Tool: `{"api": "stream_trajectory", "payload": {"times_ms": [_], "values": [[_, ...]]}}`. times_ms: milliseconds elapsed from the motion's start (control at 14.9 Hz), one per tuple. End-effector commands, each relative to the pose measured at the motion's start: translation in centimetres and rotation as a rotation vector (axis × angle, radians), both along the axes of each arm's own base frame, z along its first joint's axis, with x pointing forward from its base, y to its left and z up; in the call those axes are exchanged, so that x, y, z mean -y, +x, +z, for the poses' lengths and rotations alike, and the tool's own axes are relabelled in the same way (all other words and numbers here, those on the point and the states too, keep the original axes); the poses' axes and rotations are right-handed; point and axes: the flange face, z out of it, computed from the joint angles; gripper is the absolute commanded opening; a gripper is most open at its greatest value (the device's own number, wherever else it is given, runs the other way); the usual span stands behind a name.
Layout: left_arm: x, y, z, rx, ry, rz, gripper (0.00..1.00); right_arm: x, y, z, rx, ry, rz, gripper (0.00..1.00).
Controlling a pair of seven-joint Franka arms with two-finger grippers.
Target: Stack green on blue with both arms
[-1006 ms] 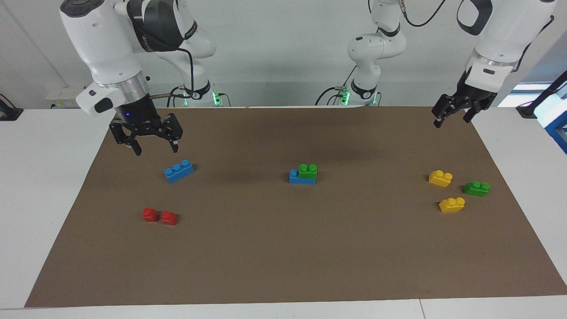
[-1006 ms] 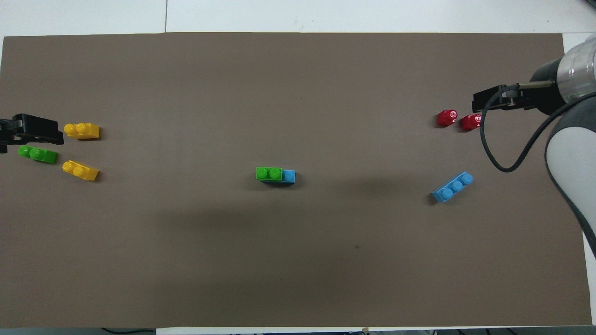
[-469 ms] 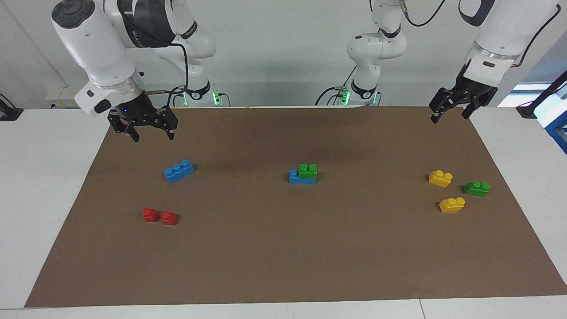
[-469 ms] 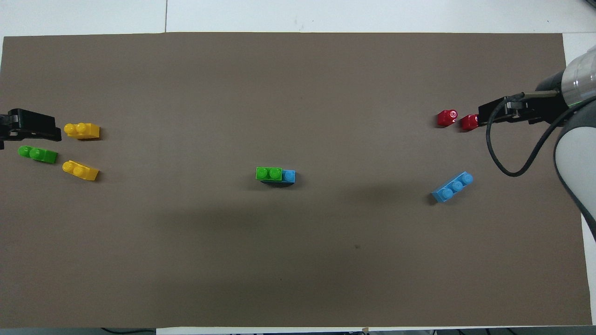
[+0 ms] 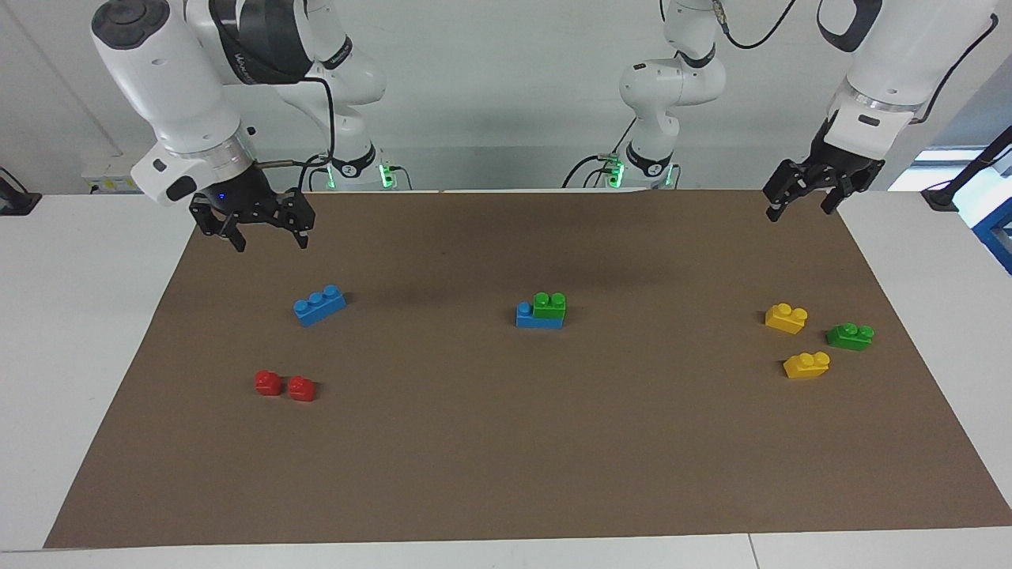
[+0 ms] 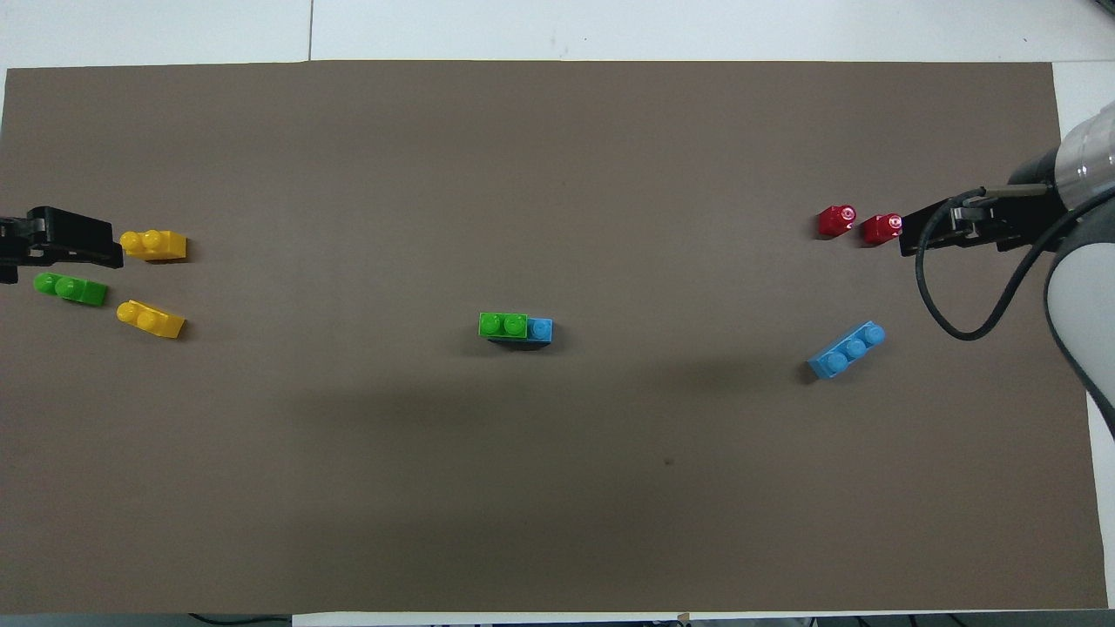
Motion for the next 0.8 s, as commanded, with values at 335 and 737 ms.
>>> {"api": "stream_trajectory", "payload": {"times_ms": [335,737], "values": [[0.10,0.02,-0.14,-0.002,-0.017,-0.011,1.00,0.38,-1.10,0.17,-0.016,-0.075,-0.009,1.00],[-0.15,0.51,0.20,0.032,-0.009,-0.011,1.00,0.14,-1.21,0.03,-0.025,-0.068,-0.019,1.00]]}}
